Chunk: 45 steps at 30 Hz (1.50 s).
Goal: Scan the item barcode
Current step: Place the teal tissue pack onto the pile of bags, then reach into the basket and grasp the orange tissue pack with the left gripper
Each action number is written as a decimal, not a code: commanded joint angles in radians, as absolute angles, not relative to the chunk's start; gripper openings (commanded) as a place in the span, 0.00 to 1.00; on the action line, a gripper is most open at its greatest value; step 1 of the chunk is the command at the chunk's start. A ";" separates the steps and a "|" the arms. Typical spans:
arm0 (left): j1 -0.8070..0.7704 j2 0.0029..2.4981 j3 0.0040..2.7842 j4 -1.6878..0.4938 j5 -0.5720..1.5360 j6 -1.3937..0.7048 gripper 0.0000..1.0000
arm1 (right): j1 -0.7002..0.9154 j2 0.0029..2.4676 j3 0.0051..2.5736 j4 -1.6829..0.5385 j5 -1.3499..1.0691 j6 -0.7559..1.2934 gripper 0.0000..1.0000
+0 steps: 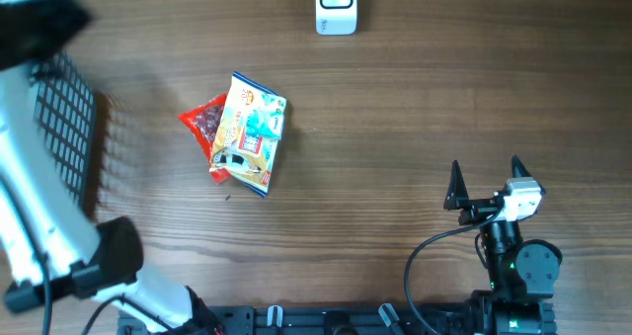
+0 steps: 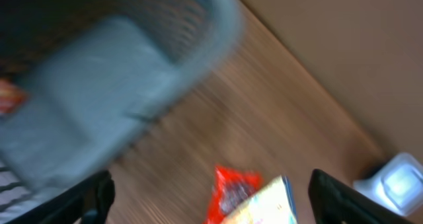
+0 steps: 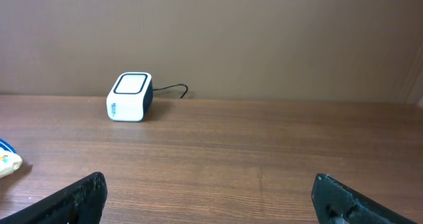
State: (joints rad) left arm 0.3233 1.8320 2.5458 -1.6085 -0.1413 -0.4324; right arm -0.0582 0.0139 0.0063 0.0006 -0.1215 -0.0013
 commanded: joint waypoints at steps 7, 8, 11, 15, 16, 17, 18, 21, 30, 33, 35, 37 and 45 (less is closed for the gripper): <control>0.781 1.942 2.425 -1.612 -0.172 -0.559 1.00 | -0.065 0.010 0.006 0.005 -0.105 0.007 1.00; 0.798 1.953 2.399 -1.607 -0.165 -0.558 1.00 | -0.065 0.010 0.006 0.005 -0.105 0.007 1.00; 0.822 1.985 2.323 -1.563 -0.166 -0.529 1.00 | -0.065 0.010 0.006 0.005 -0.105 0.007 1.00; 0.822 1.994 2.219 -1.449 -0.238 -0.478 0.99 | -0.065 0.010 0.006 0.005 -0.105 0.007 1.00; 0.822 1.994 2.194 -1.422 -0.283 -0.478 0.97 | -0.065 0.010 0.006 0.005 -0.105 0.007 1.00; 0.822 1.994 2.179 -1.408 -0.316 -0.478 0.93 | -0.065 0.010 0.006 0.005 -0.105 0.007 1.00; 0.822 1.994 2.145 -1.384 -0.397 -0.478 0.89 | -0.065 0.010 0.006 0.005 -0.105 0.007 1.00; 0.823 1.994 2.065 -1.332 -0.488 -0.479 0.90 | -0.065 0.010 0.006 0.005 -0.105 0.007 1.00; 0.823 1.994 1.758 -1.063 -0.568 -0.475 0.91 | -0.065 0.010 0.006 0.005 -0.105 0.007 1.00; 0.823 1.994 1.680 -0.977 -0.604 -0.458 0.90 | -0.065 0.010 0.006 0.005 -0.105 0.007 1.00; 0.823 1.994 1.625 -0.905 -0.604 -0.397 0.90 | -0.065 0.010 0.006 0.005 -0.105 0.007 1.00; 0.823 1.994 1.581 -0.841 -0.604 -0.340 0.90 | -0.065 0.010 0.006 0.005 -0.105 0.007 1.00; 0.840 1.994 1.554 -0.765 -0.595 -0.297 0.89 | -0.065 0.010 0.006 0.005 -0.105 0.007 1.00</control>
